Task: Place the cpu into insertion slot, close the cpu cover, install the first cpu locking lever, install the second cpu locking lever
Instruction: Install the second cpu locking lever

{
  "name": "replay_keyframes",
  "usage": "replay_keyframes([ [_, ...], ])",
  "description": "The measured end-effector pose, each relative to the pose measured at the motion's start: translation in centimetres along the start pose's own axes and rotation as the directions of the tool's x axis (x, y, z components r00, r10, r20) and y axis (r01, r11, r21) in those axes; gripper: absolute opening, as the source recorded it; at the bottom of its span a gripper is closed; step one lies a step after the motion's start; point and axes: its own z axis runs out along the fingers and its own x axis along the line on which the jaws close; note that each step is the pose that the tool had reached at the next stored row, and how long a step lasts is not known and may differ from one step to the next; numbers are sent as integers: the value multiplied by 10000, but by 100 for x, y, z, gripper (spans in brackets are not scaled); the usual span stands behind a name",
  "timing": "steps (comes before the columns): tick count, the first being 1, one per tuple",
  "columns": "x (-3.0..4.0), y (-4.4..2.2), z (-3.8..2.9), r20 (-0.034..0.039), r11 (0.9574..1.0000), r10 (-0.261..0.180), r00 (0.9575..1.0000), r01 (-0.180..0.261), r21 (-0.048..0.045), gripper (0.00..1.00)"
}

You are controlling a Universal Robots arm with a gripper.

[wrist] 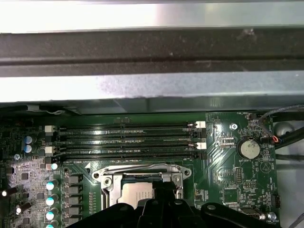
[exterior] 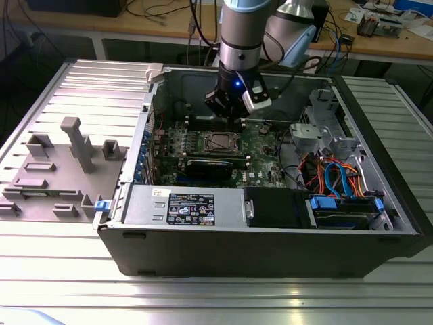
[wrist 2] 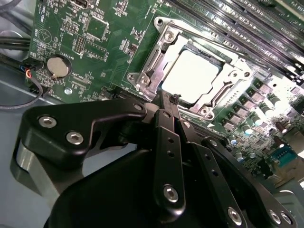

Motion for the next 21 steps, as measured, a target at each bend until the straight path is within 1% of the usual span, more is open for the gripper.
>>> replay_keyframes([
  [13, -1, -36, -3, 0, 10000, -1, 10000, 1, 1, 11],
  [21, -2, -77, -4, 1, 10000, 2, 10000, -2, -2, 11],
])
